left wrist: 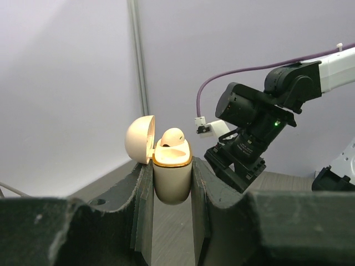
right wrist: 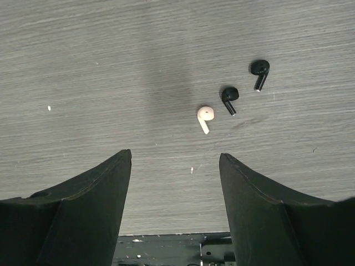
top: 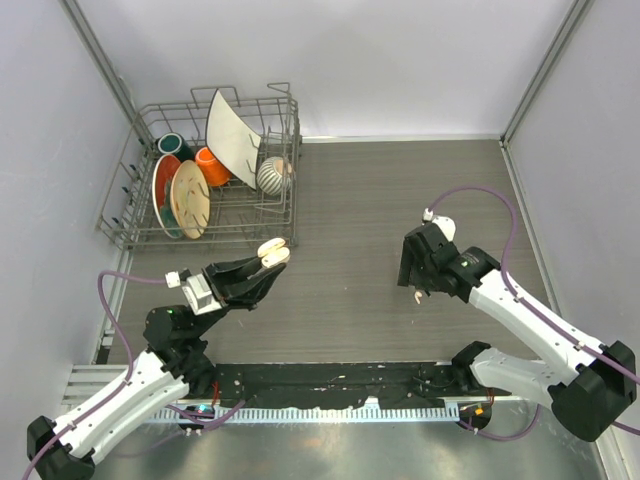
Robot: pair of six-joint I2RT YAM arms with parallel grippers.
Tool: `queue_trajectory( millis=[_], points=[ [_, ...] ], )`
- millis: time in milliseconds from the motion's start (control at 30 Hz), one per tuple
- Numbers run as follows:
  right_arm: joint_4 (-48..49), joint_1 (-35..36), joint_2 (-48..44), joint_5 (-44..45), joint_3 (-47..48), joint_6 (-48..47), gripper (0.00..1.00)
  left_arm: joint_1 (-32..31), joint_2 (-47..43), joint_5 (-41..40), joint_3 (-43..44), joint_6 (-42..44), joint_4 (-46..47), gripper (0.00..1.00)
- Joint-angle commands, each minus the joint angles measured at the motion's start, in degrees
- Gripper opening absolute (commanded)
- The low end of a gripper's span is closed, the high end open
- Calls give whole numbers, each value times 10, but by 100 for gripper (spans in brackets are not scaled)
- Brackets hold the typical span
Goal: Insert the wireless bluetooth earbuds into the charging case
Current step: Pick up the earbud from the center of the board.
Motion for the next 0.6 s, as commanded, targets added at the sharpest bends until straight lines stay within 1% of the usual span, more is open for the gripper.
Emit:
queue_trajectory(
  millis=[0,33,133,167,233,267,333,400,467,567],
  points=[
    [23,-2,-12,15,3,-1,70,1,-3,22,10,-7,9,0],
    [27,-2,-11,19,5,4,70,0,-3,23,10,-8,11,0],
    [43,-2,-12,2,9,14,76,0,-4,25,9,-10,13,0],
    [52,-2,-18,-3,5,10,85,0,-3,26,7,-10,16,0],
    [76,-2,-24,-5,-19,10,95,0,-1,30,5,-11,21,0],
    [82,-3,-23,-5,-26,9,98,0,-1,31,6,-12,21,0],
    [80,-8,-9,-3,-40,17,99,0,-1,35,6,-13,22,0],
    [42,-10,26,20,-28,39,86,0,0,37,6,-14,23,0],
    [48,-10,36,23,-29,33,77,0,0,36,6,-15,23,0],
    [74,-10,31,20,-41,27,69,1,-1,33,5,-17,22,0]
  ],
)
